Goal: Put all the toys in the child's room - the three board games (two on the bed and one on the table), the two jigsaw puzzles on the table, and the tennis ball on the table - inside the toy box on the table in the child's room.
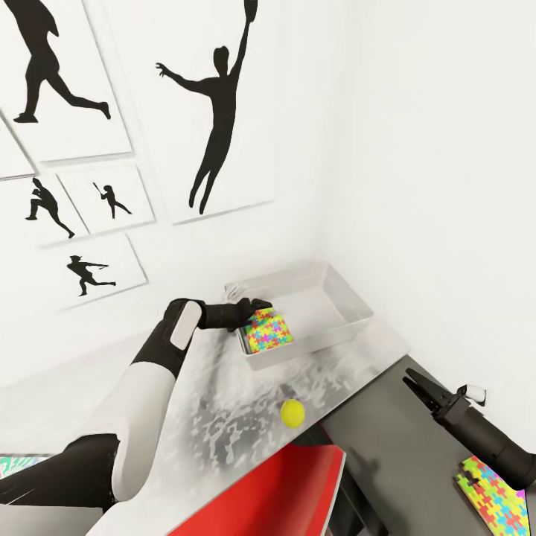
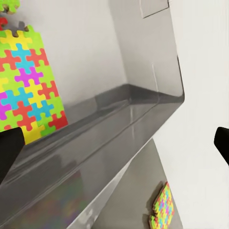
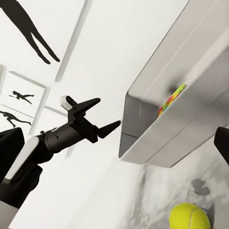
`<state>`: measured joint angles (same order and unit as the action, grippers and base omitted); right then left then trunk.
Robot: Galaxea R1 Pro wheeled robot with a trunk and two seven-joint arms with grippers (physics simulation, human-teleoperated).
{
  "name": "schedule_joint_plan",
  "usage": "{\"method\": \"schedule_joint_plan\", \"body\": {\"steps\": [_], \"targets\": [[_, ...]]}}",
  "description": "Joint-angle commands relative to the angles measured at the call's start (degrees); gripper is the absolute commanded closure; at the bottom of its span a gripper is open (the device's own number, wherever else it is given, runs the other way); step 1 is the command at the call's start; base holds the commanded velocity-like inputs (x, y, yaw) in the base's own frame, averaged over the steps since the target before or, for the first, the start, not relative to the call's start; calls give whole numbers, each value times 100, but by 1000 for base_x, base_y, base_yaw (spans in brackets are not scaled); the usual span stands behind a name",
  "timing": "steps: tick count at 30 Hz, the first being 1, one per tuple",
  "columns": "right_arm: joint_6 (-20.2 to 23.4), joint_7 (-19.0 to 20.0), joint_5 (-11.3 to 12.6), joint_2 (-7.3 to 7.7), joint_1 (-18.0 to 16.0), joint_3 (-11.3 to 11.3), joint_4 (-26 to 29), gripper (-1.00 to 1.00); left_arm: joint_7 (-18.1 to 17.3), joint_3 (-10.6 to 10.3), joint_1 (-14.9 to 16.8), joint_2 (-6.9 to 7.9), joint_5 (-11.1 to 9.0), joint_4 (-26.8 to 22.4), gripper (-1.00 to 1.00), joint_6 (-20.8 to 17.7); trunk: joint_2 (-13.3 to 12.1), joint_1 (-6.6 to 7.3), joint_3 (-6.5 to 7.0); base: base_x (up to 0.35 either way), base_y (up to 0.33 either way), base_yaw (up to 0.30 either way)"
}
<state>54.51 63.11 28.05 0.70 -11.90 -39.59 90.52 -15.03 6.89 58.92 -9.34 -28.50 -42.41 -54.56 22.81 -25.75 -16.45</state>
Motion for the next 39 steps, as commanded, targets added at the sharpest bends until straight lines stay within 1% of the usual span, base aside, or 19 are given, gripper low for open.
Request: {"method": "schedule_joint_plan", "body": {"steps": [1, 4, 7, 8, 12, 13, 16, 19, 20, 21, 25, 26, 30, 31, 34, 39], "targets": [[25, 16, -1, 0, -5, -5, 1, -100, -45, 37, 6, 1, 46, -26, -100, -51, 11, -3, -10, 0, 0, 0], [25, 19, -1, 0, -5, -5, 1, -100, -51, 38, 6, 55, 39, -119, -100, -173, 11, -3, -10, 0, 0, 0], [25, 22, -1, 0, -5, -8, 1, -100, -87, 42, 6, 151, -5, -223, -100, -329, 11, -3, -10, 0, 0, 0], [25, 24, -1, 0, -5, -23, 1, -100, -157, 43, 6, 233, -80, -285, -100, -398, 11, -3, -10, 0, 0, 0], [25, 28, -1, 0, -5, -91, 1, -100, -390, 38, 6, 452, -355, -358, -100, -482, 11, -3, -10, 0, 0, 0], [27, 31, -1, 0, -5, -124, 1, -100, -524, 31, 6, 607, -531, -376, -100, -505, 11, -3, -10, 0, 0, 0], [30, 33, -1, 0, -5, -160, 1, -100, -714, 6, 6, 889, -802, -392, -100, -529, 11, -3, -10, 0, 0, 0], [28, 34, -1, -1, -5, -179, 1, -100, -893, -22, 4, 1208, -1044, -400, -100, -542, 11, -3, -10, 0, 0, 0], [28, 34, -1, -4, -5, -186, 1, -100, -1023, -35, 0, 1416, -1184, -403, -100, -544, 11, -3, -10, 0, 0, 0], [29, 34, -1, -5, -5, -188, 1, -100, -1095, -39, -2, 1516, -1245, -405, -100, -544, 11, -3, -10, 0, 0, 0], [28, 40, -1, -7, -5, -194, 1, -100, -1469, -51, -16, 1904, -1420, -407, -100, -544, 11, -3, -10, 0, 0, 0], [27, 43, -1, -9, -5, -196, 1, -100, -1708, -56, -26, 2086, -1468, -408, -100, -544, 11, -3, -10, 0, 0, 0], [26, 74, -1, -16, -5, -197, 1, -100, -2220, -62, -53, 2390, -1511, -396, -100, -544, 11, -3, -10, 0, 0, 0], [25, 98, -1, -19, -5, -196, 1, -100, -2450, -63, -68, 2507, -1510, -391, -100, -544, 11, -3, -10, 0, 0, 0], [23, 135, -1, -24, -5, -195, 1, -100, -2682, -69, -91, 2620, -1496, -383, -100, -544, 11, -3, -10, 0, 0, 0], [19, 162, -1, -40, -5, -192, 1, -100, -2824, -144, -109, 2673, -1457, -377, -100, -530, 11, -3, -10, 0, 0, 0]]}}
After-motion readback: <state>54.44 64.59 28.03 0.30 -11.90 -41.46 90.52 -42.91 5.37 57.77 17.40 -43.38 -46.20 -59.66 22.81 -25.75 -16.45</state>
